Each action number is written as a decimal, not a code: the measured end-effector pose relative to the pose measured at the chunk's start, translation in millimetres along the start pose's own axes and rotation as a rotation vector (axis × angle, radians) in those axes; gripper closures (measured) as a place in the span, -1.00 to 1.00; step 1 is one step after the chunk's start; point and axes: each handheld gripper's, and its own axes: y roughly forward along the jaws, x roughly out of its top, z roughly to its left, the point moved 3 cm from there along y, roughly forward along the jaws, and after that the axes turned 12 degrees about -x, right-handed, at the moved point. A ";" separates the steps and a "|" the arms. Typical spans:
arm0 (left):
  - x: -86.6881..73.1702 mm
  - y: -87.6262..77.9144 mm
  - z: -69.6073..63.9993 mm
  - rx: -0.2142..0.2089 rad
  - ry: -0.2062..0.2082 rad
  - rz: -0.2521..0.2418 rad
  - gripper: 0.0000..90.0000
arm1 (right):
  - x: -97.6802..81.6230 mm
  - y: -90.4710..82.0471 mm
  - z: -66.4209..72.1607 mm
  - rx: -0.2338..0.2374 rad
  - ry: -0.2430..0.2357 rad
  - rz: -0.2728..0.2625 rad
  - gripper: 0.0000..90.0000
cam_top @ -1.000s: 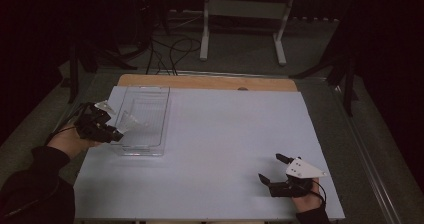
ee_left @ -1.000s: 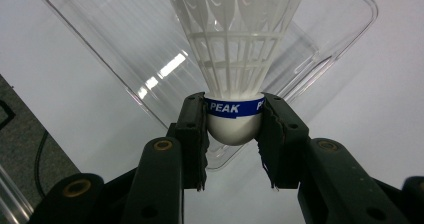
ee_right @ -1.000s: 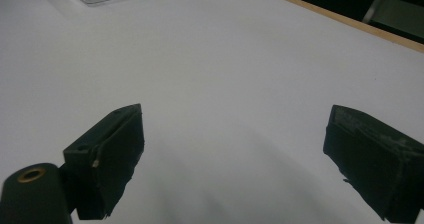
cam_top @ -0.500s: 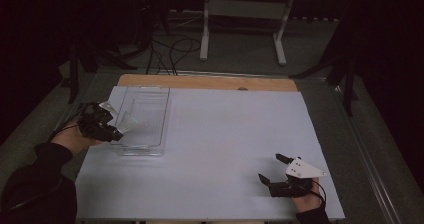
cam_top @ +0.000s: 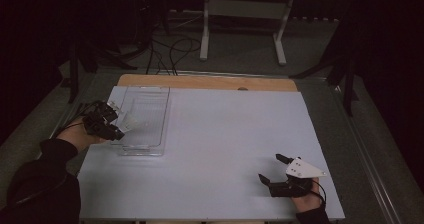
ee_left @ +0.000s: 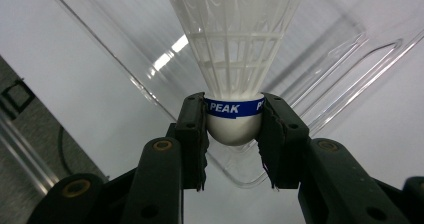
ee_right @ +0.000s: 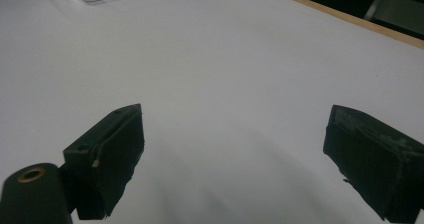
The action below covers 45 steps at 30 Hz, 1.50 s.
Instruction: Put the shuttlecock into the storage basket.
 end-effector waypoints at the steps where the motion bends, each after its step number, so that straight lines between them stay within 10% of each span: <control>1: 0.6 -0.1 0.2 -0.002 -0.010 -0.002 0.47 | -0.1 0.1 0.0 0.000 -0.001 0.001 -0.79; 12: 0.8 -1.8 2.9 0.011 -0.056 0.005 0.43 | 0.4 -0.7 -1.2 -0.011 0.005 -0.005 -0.77; 33: 12.4 -10.7 -10.2 0.020 -0.095 -0.035 -0.60 | 2.1 -3.1 -2.5 -0.031 0.000 -0.020 -0.79; 45: 28.9 -11.5 -30.9 -0.039 -0.017 -0.083 -0.99 | 1.8 -2.6 -2.4 -0.028 0.005 -0.023 -0.79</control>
